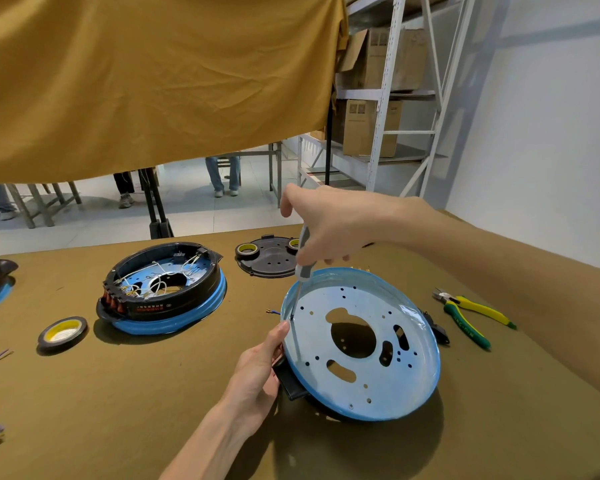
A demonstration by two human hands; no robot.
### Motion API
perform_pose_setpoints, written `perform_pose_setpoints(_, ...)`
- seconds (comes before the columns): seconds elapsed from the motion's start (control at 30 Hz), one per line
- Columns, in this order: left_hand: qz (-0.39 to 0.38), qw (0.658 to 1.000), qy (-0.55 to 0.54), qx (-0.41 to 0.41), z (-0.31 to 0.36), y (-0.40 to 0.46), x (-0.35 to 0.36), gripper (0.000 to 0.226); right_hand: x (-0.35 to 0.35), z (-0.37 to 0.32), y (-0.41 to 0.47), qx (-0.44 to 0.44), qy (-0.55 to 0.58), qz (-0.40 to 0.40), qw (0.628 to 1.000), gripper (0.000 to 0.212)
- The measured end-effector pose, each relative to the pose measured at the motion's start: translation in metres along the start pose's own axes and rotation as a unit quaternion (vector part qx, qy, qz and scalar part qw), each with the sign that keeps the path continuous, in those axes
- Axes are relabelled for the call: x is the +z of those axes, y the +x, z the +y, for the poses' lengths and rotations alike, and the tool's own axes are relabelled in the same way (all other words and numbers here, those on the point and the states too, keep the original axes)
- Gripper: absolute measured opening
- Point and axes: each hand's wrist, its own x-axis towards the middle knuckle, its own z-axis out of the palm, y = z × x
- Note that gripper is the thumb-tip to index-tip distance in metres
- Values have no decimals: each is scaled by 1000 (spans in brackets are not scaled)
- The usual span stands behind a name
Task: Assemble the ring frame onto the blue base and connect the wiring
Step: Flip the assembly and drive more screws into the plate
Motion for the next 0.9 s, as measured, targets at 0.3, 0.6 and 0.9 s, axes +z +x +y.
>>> perform_pose_setpoints(0.3, -5, 1000, -6, 2, -2, 1, -1, 41, 3, -1, -1, 1, -16, 21, 1000, 50)
perform_pose_setpoints(0.6, 8, 1000, -11, 0, -1, -1, 1, 35, 7, -2, 0, 2, -52, 36, 998, 43)
perform_pose_setpoints(0.9, 22, 1000, -2, -9, 0, -1, 3, 40, 15, 0, -2, -15, -82, 87, 993, 39)
